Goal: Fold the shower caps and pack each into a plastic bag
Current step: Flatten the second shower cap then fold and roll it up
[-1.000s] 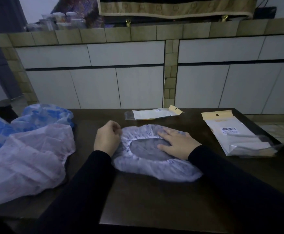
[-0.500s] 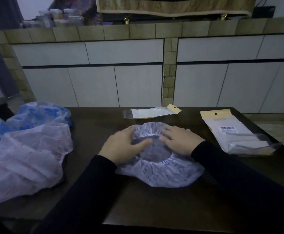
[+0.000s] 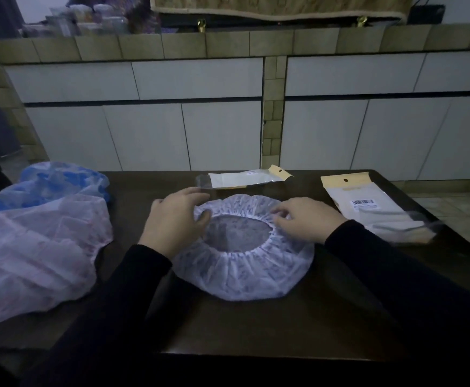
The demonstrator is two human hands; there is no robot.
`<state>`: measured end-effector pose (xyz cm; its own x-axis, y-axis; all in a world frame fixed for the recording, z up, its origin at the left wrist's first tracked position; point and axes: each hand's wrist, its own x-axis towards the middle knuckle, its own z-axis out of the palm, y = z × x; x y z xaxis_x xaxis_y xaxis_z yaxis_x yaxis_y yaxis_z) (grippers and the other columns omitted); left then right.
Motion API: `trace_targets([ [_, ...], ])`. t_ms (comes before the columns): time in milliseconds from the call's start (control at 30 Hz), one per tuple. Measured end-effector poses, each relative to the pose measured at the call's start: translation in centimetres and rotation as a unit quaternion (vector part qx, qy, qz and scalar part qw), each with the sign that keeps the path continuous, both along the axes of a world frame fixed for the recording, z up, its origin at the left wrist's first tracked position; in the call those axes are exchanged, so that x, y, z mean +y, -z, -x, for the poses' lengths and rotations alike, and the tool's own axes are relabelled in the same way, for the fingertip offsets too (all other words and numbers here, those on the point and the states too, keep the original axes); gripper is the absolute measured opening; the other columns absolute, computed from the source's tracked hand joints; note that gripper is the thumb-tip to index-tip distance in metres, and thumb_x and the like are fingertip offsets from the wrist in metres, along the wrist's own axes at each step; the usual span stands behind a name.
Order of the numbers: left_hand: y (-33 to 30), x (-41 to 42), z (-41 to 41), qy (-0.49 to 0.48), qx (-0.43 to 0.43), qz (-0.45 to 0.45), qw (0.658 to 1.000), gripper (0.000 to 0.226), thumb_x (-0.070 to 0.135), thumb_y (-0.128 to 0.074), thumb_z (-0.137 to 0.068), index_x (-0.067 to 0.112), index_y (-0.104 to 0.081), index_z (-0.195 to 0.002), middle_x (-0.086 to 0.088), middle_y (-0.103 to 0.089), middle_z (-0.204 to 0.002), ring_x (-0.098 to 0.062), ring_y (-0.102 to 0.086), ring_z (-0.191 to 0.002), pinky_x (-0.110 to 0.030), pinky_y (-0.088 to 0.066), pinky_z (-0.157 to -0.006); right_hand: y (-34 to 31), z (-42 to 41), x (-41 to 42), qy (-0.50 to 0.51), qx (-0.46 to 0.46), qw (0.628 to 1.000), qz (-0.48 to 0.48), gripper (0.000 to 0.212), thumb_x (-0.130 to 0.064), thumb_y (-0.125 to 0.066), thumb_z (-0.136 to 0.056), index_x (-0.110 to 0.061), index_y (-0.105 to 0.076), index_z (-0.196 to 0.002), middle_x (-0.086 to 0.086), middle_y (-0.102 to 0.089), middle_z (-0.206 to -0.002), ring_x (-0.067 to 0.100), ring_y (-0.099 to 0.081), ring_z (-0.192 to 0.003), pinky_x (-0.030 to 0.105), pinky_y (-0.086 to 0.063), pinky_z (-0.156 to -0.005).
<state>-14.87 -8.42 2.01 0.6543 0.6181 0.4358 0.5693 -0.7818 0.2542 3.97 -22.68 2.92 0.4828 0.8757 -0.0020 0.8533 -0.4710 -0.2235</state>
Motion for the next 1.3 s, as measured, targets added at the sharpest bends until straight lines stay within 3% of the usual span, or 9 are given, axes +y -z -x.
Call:
trace_targets([
  [67, 0.1, -2.7, -0.5, 0.022, 0.011, 0.027, 0.999, 0.057, 0.058, -0.046, -0.091, 0.028, -0.046, -0.14, 0.008, -0.038, -0.151, -0.013, -0.038, -0.136, -0.042, -0.029, -0.109, 0.5, 0.9, -0.1, -0.03, -0.011, 0.999, -0.024, 0.037, -0.029, -0.041, -0.1, -0.027, -0.054, -0.134, -0.001, -0.051, -0.138, 0.016, -0.053, -0.119, 0.032, -0.045, -0.099],
  [167, 2.1, -5.6, -1.3, 0.053, 0.136, 0.086, 0.986, 0.091, 0.085, -0.032, -0.078, 0.035, -0.011, -0.152, 0.003, -0.008, -0.162, -0.022, -0.012, -0.147, -0.052, -0.018, -0.114, 1.9, 1.8, 0.0, -0.065, 0.002, 0.997, -0.033, 0.04, -0.027, -0.038, -0.102, -0.026, -0.044, -0.141, -0.003, -0.043, -0.145, 0.013, -0.045, -0.126, 0.03, -0.036, -0.104],
  [333, 4.4, -5.1, -0.1, 0.08, 0.248, 0.101, 0.96, 0.106, 0.094, -0.031, -0.065, 0.046, 0.017, -0.146, 0.001, 0.014, -0.161, -0.025, 0.011, -0.148, -0.054, -0.001, -0.116, 3.7, 1.3, -0.5, -0.079, 0.038, 0.996, 0.033, 0.049, -0.04, -0.026, -0.104, -0.029, -0.022, -0.151, -0.005, -0.015, -0.16, 0.013, -0.017, -0.145, 0.032, -0.016, -0.115],
  [500, 4.3, -4.1, 1.2, 0.109, 0.255, 0.118, 0.954, 0.109, 0.091, -0.041, -0.065, 0.047, 0.016, -0.146, 0.006, 0.015, -0.16, -0.017, 0.014, -0.147, -0.047, 0.005, -0.116, 4.3, 1.2, -1.4, -0.083, 0.006, 0.995, 0.049, 0.068, -0.064, -0.024, -0.094, -0.033, -0.007, -0.153, -0.005, -0.003, -0.162, 0.015, -0.001, -0.148, 0.039, -0.007, -0.118],
  [733, 3.3, -2.6, 1.9, 0.043, 0.149, 0.137, 0.978, 0.116, 0.088, -0.042, -0.062, 0.033, 0.006, -0.152, 0.003, 0.015, -0.16, -0.019, 0.011, -0.148, -0.048, -0.003, -0.119, 2.5, 1.6, -3.1, -0.139, 0.054, 0.986, 0.077, 0.095, -0.078, -0.036, -0.072, -0.044, 0.006, -0.15, -0.01, 0.006, -0.161, 0.019, -0.002, -0.148, 0.04, -0.015, -0.116],
  [933, 3.6, -1.8, 2.3, -0.021, 0.236, 0.146, 0.96, 0.134, 0.097, -0.033, -0.052, 0.015, 0.0, -0.154, -0.003, -0.001, -0.162, -0.018, -0.006, -0.149, -0.042, -0.008, -0.12, 2.5, 0.8, -3.0, -0.146, 0.052, 0.979, 0.134, 0.121, -0.081, -0.056, -0.059, -0.04, 0.013, -0.149, -0.013, 0.016, -0.159, 0.011, 0.011, -0.146, 0.037, -0.001, -0.118],
  [1067, 2.6, -2.3, 2.0, -0.026, 0.255, 0.158, 0.954, 0.135, 0.097, -0.035, -0.05, 0.015, -0.003, -0.154, -0.002, -0.004, -0.162, -0.02, -0.009, -0.148, -0.049, -0.01, -0.118, 1.4, 0.8, -2.3, -0.121, 0.069, 0.976, 0.169, 0.133, -0.084, -0.063, -0.048, -0.041, 0.014, -0.149, -0.011, 0.007, -0.161, 0.014, -0.002, -0.148, 0.039, -0.012, -0.12],
  [1167, 2.5, -3.3, 1.9, -0.041, 0.22, 0.123, 0.967, 0.129, 0.097, -0.029, -0.055, 0.016, -0.011, -0.153, -0.004, -0.004, -0.162, -0.024, -0.005, -0.148, -0.059, -0.006, -0.115, 0.0, 1.2, -1.9, -0.114, 0.069, 0.981, 0.142, 0.123, -0.083, -0.062, -0.055, -0.037, -0.002, -0.152, -0.008, -0.013, -0.16, 0.016, -0.021, -0.144, 0.036, -0.025, -0.116],
  [1300, 2.6, -5.4, 0.8, -0.038, 0.191, 0.15, 0.969, 0.128, 0.098, -0.022, -0.056, 0.018, -0.004, -0.154, -0.005, 0.004, -0.162, -0.028, 0.001, -0.149, -0.06, -0.003, -0.114, -0.1, 1.6, -0.7, -0.082, 0.001, 0.997, -0.017, 0.067, -0.058, -0.046, -0.092, -0.033, -0.025, -0.15, -0.004, -0.031, -0.154, 0.016, -0.034, -0.138, 0.035, -0.033, -0.109],
])
